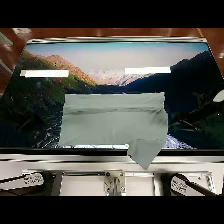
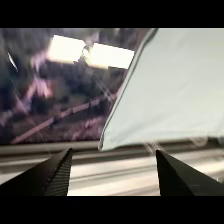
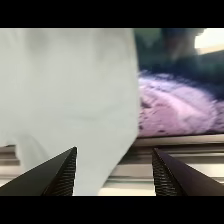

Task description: Fold the shirts.

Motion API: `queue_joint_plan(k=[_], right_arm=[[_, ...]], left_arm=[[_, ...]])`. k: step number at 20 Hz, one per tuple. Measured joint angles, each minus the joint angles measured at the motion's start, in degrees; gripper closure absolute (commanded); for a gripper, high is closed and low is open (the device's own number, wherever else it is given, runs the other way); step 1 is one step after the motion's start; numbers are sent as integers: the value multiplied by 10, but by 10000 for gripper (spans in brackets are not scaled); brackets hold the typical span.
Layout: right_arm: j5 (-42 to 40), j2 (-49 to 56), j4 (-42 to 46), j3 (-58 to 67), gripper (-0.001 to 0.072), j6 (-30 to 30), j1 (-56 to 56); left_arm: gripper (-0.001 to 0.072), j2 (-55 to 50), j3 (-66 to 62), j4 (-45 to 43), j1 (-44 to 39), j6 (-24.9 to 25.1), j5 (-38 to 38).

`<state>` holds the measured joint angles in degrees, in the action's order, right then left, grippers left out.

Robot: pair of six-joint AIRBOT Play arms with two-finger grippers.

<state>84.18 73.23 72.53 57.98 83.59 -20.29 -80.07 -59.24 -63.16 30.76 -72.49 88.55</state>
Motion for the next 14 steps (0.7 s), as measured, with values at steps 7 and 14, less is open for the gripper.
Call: queue_joint_plan(k=[7,14], right_arm=[[-59,-27,-78,-105,126,-31,-1],[-99,-30,-92,-118,127,-37,2]], left_arm=[[104,26,170,15,6,59,-78],[114,6,212,47,-59,71,-127]])
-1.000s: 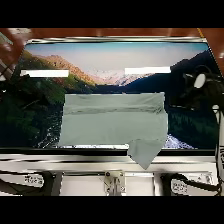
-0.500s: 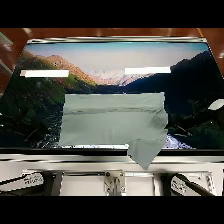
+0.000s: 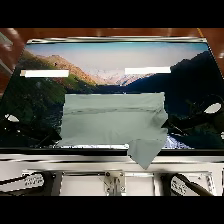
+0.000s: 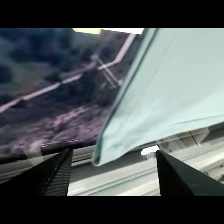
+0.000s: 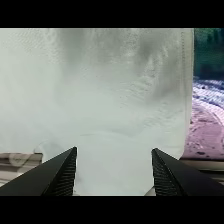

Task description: Fold the shirts.

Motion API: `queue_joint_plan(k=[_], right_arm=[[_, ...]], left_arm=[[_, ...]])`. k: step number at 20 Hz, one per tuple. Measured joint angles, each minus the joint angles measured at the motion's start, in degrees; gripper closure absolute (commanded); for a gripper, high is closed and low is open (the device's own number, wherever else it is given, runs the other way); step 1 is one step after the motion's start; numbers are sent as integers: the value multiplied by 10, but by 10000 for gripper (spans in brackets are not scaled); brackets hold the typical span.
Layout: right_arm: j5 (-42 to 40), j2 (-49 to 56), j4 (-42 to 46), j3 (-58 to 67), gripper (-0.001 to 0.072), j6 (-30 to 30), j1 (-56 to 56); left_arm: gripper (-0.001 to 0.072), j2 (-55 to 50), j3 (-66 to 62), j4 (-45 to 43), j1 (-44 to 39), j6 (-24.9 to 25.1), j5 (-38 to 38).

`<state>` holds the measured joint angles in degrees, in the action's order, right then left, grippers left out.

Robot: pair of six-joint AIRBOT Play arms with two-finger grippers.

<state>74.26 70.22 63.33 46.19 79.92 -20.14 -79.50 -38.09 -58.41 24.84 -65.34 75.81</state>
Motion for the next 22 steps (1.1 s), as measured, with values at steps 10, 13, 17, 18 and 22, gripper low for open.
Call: queue_joint_plan(k=[10,13,17,18,22], right_arm=[[-3,0,-2,-1,127,0,0],[1,0,-2,-1,127,0,0],[19,0,21,-4,127,-2,-1],[27,0,29,-9,126,-4,-2],[38,0,48,-56,128,-9,-7]], left_arm=[[576,-35,6,41,-71,-4,-23],[674,-40,6,43,-80,-6,-21],[673,-42,6,44,-83,-6,-19],[673,-42,6,44,-83,-7,-18],[672,-42,6,45,-84,-7,-17]])
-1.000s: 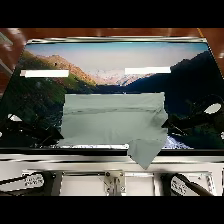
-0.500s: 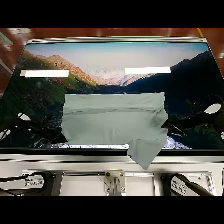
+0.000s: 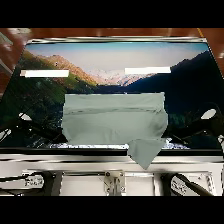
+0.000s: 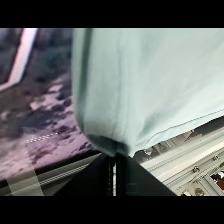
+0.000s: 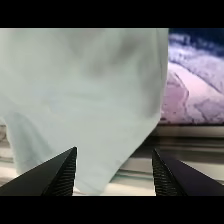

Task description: Fold the shirts.

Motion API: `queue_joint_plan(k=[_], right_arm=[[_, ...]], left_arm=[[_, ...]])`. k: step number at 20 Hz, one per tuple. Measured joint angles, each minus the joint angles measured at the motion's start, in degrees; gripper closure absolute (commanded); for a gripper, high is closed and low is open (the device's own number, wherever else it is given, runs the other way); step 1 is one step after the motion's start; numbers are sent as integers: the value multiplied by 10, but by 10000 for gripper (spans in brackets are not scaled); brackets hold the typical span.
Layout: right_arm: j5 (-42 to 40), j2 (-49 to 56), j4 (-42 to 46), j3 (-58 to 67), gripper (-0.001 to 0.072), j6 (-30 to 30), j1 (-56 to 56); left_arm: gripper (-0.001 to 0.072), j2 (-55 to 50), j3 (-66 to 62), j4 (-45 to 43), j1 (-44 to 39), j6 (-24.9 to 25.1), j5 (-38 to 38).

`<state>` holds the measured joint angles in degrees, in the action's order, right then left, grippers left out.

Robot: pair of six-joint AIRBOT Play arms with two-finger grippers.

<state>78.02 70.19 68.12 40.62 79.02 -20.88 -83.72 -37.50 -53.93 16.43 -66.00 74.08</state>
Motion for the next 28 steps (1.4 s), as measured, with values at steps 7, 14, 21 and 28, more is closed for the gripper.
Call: queue_joint_plan(k=[7,14,21,28], right_arm=[[-61,0,4,-68,147,9,-1],[-108,-1,-38,-103,165,25,0],[-120,-23,-44,-110,654,8,0],[-100,-68,-129,-59,655,-12,0]], left_arm=[[673,0,-1,0,0,0,0],[673,0,-1,0,0,0,0],[673,0,-1,0,0,0,0],[674,18,-57,0,0,-1,0]])
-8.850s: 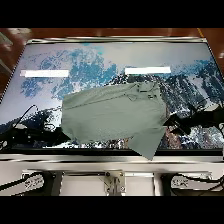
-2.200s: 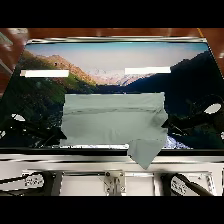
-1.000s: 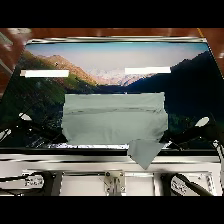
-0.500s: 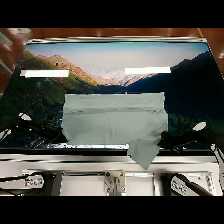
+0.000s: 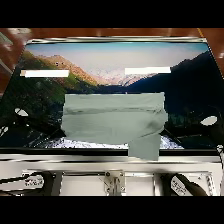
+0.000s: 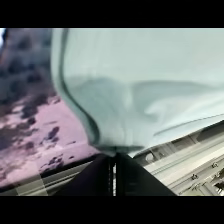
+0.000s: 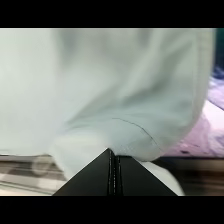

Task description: Fold the shirts.

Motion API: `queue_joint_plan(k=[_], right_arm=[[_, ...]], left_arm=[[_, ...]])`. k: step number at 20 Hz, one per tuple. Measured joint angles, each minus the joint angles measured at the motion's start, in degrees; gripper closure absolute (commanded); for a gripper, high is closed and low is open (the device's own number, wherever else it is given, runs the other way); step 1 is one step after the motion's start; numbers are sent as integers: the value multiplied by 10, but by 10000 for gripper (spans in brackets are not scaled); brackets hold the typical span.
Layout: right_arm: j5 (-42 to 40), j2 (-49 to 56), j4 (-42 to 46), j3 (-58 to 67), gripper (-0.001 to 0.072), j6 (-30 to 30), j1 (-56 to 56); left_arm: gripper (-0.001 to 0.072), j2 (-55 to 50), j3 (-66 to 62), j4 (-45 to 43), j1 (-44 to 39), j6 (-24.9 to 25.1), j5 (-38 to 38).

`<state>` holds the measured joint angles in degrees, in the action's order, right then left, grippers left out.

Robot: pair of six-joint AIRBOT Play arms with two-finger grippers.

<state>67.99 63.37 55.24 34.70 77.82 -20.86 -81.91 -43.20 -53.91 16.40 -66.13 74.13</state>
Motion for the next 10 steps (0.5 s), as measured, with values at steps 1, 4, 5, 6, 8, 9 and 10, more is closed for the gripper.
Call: queue_joint_plan(k=[1,4,5,6,8,9,10], right_arm=[[0,-2,-14,6,655,-2,0],[-16,-5,-45,24,656,-5,0],[-28,-5,-56,30,656,-5,0],[-41,-5,-67,35,656,-5,0],[-70,2,-86,48,656,-5,0],[-80,11,-94,57,655,-5,1],[-88,24,-102,69,655,-5,5]], left_arm=[[674,5,-19,0,0,-2,0],[674,14,-79,0,0,-12,0],[674,15,-97,1,0,-18,-3],[674,16,-111,1,0,-23,-7],[674,16,-133,1,0,-33,-21],[674,15,-142,1,0,-37,-25],[674,12,-148,1,-1,-38,-30]])
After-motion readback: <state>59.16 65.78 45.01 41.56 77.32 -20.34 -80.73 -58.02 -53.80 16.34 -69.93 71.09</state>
